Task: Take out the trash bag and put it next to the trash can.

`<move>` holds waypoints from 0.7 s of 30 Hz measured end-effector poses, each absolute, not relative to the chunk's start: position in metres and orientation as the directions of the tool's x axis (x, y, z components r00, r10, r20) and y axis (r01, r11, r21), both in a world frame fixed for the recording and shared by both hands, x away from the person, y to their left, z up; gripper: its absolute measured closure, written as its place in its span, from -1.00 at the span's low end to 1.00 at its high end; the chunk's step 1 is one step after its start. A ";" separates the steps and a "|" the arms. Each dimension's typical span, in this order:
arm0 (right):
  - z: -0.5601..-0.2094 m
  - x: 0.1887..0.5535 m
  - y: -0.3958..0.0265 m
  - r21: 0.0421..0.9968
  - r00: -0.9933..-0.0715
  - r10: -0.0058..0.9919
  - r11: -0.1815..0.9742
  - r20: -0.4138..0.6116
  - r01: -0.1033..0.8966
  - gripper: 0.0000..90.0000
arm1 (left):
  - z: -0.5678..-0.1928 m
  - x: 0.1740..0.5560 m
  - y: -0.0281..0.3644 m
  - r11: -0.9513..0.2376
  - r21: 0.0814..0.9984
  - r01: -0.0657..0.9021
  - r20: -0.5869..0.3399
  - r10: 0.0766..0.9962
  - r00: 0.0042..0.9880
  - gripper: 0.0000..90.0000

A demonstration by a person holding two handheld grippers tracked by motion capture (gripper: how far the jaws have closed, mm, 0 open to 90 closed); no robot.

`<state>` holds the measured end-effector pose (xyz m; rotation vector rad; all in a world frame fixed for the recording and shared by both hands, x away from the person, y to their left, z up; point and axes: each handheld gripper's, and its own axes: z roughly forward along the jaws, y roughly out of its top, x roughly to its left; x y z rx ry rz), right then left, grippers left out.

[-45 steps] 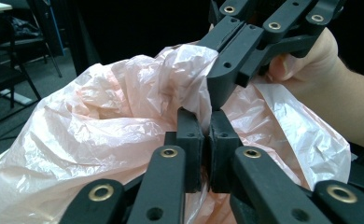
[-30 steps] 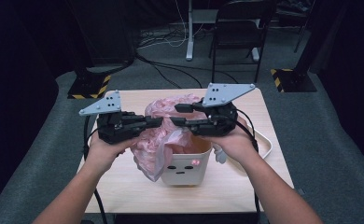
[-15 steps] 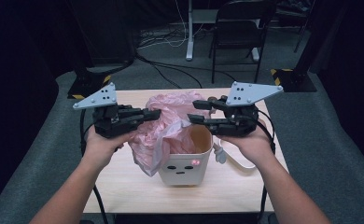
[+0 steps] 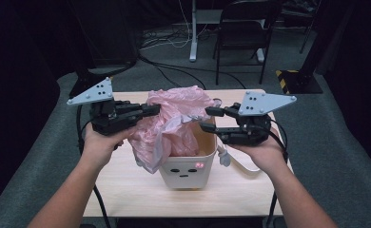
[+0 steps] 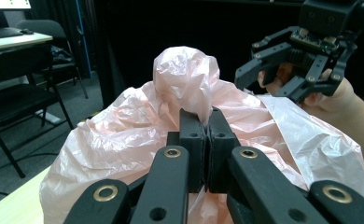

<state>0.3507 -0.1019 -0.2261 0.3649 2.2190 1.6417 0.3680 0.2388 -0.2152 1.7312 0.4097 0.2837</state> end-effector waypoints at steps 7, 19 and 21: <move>-0.238 0.351 -0.100 0.952 -0.910 0.401 0.306 -0.111 0.019 0.17 | -0.210 0.369 0.238 -0.160 0.981 0.106 -0.029 0.425 0.905 0.95; -0.257 0.350 -0.088 0.947 -0.927 0.366 0.319 -0.081 0.043 0.01 | -0.195 0.367 0.236 -0.172 0.982 0.074 0.009 0.438 0.899 0.95; -0.258 0.350 -0.088 0.946 -0.928 0.365 0.322 -0.080 0.045 0.00 | -0.194 0.368 0.237 -0.174 0.982 0.072 0.013 0.441 0.897 0.95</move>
